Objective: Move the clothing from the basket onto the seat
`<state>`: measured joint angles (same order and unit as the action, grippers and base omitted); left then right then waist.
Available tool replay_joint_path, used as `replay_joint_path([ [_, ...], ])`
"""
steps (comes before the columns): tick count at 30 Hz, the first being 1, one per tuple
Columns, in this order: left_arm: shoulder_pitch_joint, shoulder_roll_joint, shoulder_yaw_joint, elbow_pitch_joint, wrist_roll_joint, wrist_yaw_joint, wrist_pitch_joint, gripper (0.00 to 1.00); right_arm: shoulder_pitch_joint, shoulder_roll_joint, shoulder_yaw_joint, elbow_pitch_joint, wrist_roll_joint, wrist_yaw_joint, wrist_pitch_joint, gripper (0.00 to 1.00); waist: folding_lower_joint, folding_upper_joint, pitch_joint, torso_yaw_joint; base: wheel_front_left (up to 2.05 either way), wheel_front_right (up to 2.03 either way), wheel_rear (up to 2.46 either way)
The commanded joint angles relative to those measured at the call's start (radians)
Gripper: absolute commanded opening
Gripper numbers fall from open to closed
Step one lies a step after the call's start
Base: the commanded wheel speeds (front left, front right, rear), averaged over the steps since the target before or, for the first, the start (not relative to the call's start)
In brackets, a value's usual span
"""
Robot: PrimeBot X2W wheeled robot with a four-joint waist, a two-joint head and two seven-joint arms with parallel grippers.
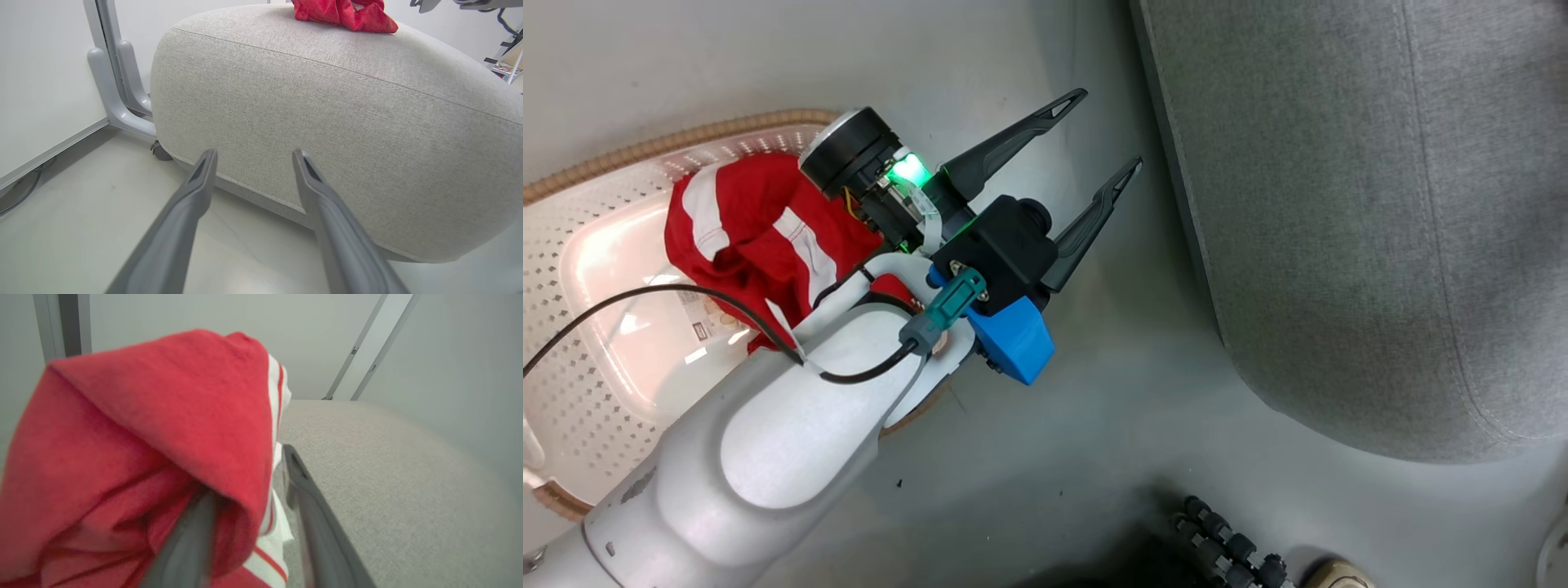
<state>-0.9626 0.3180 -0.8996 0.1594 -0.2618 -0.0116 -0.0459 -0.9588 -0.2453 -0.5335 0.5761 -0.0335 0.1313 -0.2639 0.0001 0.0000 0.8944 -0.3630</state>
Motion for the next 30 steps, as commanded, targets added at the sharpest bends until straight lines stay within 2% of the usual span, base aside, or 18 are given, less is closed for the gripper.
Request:
replay_joint_path([
  [1, -0.009, 0.001, 0.000, 0.003, -0.003, 0.001, -0.006, 1.00, 0.022, 0.007, -0.001, -0.004, 0.004, -0.001, -0.001, 1.00, -0.0001, 0.0000, -0.013, 0.000, 0.00, 0.00, 0.00],
  [9, 0.029, -0.036, -0.009, 0.051, -0.029, 0.009, -0.071, 1.00, 0.165, 0.033, 0.009, -0.100, 0.000, -0.001, -0.001, 1.00, -0.0001, 0.0000, -0.129, 0.019, 0.00, 0.00, 0.00],
  [15, 0.077, -0.067, 0.003, 0.115, -0.066, 0.023, -0.143, 1.00, 0.294, 0.049, 0.080, -0.198, 0.000, -0.001, -0.001, 1.00, -0.0001, 0.0000, -0.251, 0.046, 0.00, 0.00, 0.00],
  [25, 0.184, -0.081, 0.109, 0.191, -0.143, 0.077, -0.217, 1.00, 0.437, 0.092, 0.240, -0.324, 0.024, -0.001, -0.001, 1.00, -0.0001, 0.0000, -0.438, 0.114, 0.00, 0.00, 0.00],
  [30, 0.248, -0.084, 0.203, 0.160, -0.146, 0.101, -0.220, 1.00, 0.496, 0.107, 0.320, -0.363, 0.032, -0.001, -0.001, 1.00, -0.0001, 0.0000, -0.503, 0.172, 0.00, 0.00, 0.00],
])
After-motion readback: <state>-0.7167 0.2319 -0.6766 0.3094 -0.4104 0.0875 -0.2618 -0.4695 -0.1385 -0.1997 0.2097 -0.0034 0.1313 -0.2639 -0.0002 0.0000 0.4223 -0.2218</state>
